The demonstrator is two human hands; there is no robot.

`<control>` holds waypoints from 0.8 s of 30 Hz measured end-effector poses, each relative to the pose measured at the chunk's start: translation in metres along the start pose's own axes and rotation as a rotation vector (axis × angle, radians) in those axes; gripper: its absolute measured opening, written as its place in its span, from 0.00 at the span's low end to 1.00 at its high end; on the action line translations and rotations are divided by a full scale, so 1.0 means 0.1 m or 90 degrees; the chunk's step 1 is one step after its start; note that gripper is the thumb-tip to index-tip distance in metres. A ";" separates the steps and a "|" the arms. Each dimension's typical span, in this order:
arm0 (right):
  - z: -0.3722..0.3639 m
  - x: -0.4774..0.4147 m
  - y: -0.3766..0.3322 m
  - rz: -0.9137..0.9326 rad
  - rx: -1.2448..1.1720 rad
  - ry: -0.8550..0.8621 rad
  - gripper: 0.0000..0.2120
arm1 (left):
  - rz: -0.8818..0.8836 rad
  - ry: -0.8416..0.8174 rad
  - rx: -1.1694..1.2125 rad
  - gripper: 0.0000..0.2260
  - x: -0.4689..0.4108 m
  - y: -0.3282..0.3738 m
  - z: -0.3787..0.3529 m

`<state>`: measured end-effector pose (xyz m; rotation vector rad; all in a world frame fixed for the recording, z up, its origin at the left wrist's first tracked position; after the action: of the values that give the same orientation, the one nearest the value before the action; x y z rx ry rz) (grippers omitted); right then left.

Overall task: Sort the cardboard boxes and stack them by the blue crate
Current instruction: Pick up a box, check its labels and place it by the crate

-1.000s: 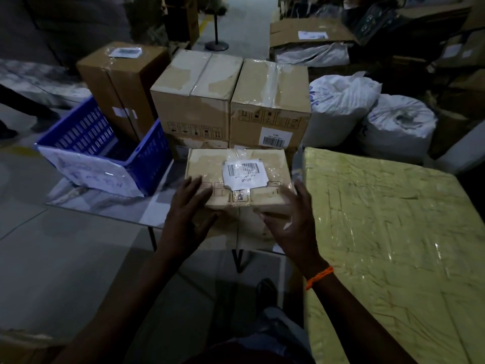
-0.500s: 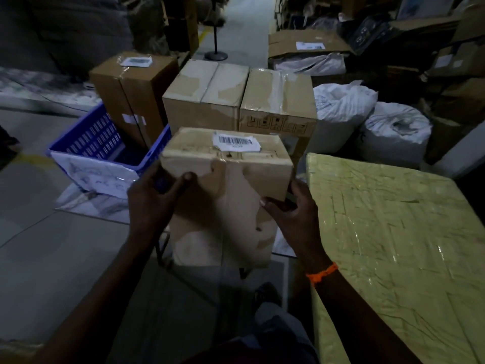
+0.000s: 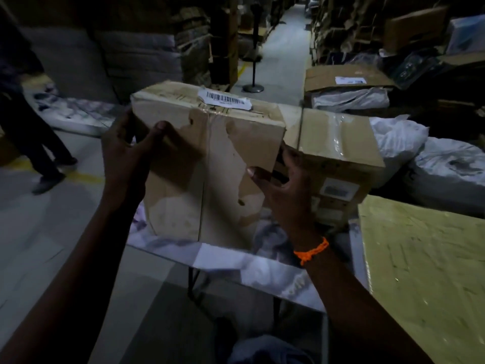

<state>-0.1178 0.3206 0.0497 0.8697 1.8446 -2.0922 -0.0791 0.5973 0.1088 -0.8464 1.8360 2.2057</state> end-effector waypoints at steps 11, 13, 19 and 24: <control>-1.27 -0.93 0.32 0.036 -0.054 0.006 0.33 | -0.014 -0.007 0.076 0.07 -1.47 -0.56 0.50; -1.46 -0.96 0.43 0.011 -0.049 -0.005 0.32 | -0.012 -0.016 0.091 0.10 -1.65 -0.77 0.58; -1.88 -0.95 0.67 -0.065 0.031 -0.008 0.36 | 0.035 -0.032 0.140 0.17 -1.89 -1.44 0.70; -2.15 -0.92 0.83 -0.101 0.117 0.032 0.34 | 0.076 -0.092 0.166 0.19 -2.02 -1.89 0.71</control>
<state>0.0603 0.4911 0.0240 0.8489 1.8223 -2.3882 0.1514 0.7575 0.0558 -0.5273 2.0891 1.9704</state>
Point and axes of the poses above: each hand's wrist, its own x-axis away from the middle knuckle, its own z-axis out of the back of the hand, y = z × x, the point moved 2 cm from there along -x, towards the middle knuckle, and after that the axes turned 7 degrees about -x, right-handed, at the moved point
